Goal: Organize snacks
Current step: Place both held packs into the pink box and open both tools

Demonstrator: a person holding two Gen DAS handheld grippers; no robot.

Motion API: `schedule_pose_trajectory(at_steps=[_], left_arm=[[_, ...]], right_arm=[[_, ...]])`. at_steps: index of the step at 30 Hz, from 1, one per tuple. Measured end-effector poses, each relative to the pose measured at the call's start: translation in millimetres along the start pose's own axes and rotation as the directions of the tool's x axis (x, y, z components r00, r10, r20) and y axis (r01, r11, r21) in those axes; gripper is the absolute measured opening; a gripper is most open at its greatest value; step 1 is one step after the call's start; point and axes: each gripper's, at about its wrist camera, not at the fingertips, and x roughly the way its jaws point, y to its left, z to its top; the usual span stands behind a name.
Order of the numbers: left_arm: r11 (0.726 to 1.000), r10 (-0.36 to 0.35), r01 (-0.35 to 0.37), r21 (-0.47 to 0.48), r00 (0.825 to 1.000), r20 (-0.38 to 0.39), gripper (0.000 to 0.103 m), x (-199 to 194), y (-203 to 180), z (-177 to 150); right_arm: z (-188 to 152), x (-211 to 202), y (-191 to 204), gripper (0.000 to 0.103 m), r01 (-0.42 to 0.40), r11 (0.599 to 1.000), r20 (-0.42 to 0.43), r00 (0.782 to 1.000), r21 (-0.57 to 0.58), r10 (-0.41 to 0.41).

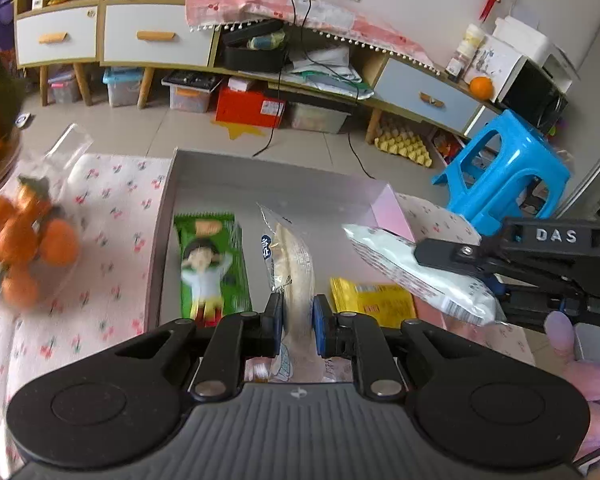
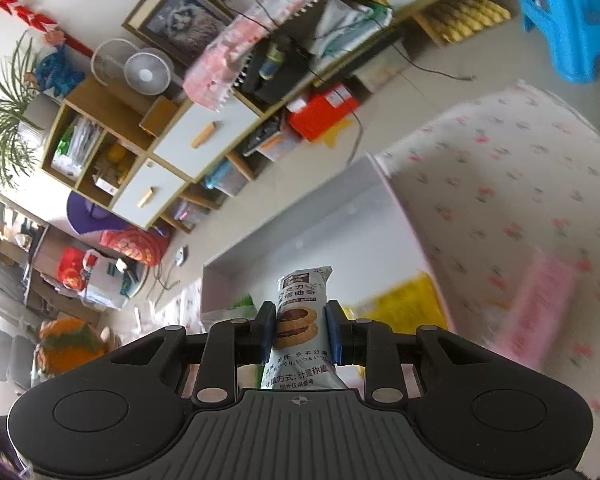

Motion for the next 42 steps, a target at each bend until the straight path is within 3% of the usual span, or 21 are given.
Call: schedule_pose_trajectory(at_steps=[10, 19, 22, 28, 30, 35, 38, 42], left_arm=[[0.995, 0.043, -0.044, 0.09, 0.999, 0.014, 0.014, 32.7, 0.6, 8.4], [0.995, 0.054, -0.055, 0.087, 0.998, 0.017, 0.016, 43.9, 5.7, 14.2], [0.994, 0.065, -0.068, 0.089, 0.997, 0.039, 0.028, 40.1, 4.9, 12.7], [0.995, 0.051, -0.054, 0.082, 0.998, 0.035, 0.038, 33.5, 4.0, 15.6], [0.995, 0.051, -0.053, 0.082, 0.998, 0.03, 0.041, 30.0, 2.1, 15.6], [0.993, 0.063, -0.066, 0.102, 0.997, 0.032, 0.053, 13.9, -6.4, 12.6], [0.992, 0.062, -0.065, 0.104, 0.998, 0.032, 0.06, 2.6, -10.3, 10.6], [0.993, 0.058, -0.06, 0.102, 0.998, 0.025, 0.07, -13.4, -14.8, 3.8]], right_arm=[[14.1, 64.2, -0.2, 0.026, 0.047, 0.998, 0.017, 0.999, -0.031, -0.047], [16.2, 82.0, -5.8, 0.03, 0.053, 0.998, 0.011, 0.999, -0.031, -0.053], [18.0, 80.8, -6.0, 0.039, 0.047, 0.999, 0.002, 0.999, -0.026, -0.047], [19.5, 69.8, -4.5, 0.042, 0.057, 0.998, 0.001, 0.998, -0.034, -0.057], [18.8, 62.8, -2.6, 0.049, 0.062, 0.997, 0.005, 0.998, -0.044, -0.062], [14.6, 39.2, 2.9, 0.054, 0.071, 0.995, 0.015, 0.997, -0.076, -0.07], [11.8, 20.9, 7.4, 0.068, 0.082, 0.993, 0.035, 0.996, -0.089, -0.079], [6.1, -4.8, 14.6, 0.075, 0.081, 0.991, 0.05, 0.996, -0.109, -0.076]])
